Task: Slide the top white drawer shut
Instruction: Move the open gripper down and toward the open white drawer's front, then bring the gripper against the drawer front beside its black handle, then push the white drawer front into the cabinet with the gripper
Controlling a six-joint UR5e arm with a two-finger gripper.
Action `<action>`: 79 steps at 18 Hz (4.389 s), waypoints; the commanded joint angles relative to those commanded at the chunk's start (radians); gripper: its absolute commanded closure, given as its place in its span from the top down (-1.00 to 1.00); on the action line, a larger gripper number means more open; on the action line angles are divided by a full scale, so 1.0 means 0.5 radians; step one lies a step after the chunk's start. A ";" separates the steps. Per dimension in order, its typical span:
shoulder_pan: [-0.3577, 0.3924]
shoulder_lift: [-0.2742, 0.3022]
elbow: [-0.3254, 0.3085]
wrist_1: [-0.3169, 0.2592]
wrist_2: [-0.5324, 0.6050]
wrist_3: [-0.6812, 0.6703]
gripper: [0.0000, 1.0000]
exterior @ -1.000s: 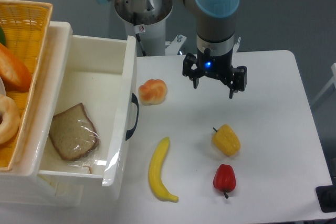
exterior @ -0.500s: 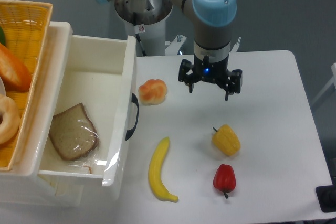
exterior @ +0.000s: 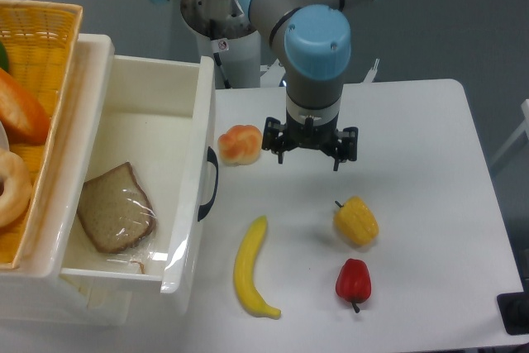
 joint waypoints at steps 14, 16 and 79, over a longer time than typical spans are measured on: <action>0.012 -0.221 0.046 -0.003 -0.359 -0.080 1.00; 0.012 -0.246 0.046 -0.003 -0.408 -0.114 1.00; -0.322 -0.187 0.009 -0.028 -0.623 -0.132 1.00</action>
